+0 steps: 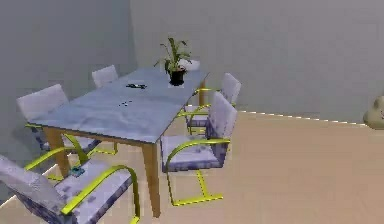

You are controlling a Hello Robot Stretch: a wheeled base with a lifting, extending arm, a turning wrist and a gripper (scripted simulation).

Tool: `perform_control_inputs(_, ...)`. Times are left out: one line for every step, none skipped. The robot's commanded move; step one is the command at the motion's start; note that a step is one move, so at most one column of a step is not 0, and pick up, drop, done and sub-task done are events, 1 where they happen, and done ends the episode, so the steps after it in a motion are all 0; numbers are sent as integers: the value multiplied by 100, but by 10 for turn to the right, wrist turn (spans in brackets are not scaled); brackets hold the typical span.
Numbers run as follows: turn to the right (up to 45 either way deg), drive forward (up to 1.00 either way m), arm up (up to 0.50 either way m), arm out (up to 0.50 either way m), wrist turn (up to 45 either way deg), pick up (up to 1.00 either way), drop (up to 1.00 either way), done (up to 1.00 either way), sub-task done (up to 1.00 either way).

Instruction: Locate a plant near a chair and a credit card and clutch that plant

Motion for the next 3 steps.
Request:
perform_control_inputs(450, 0, 0, 0, 0, 0, 0, 0, 0)
perform_control_inputs(450, 0, 0, 0, 0, 0, 0, 0, 0)
perform_control_inputs(330, 0, 0, 0, 0, 0, 0, 0, 0)
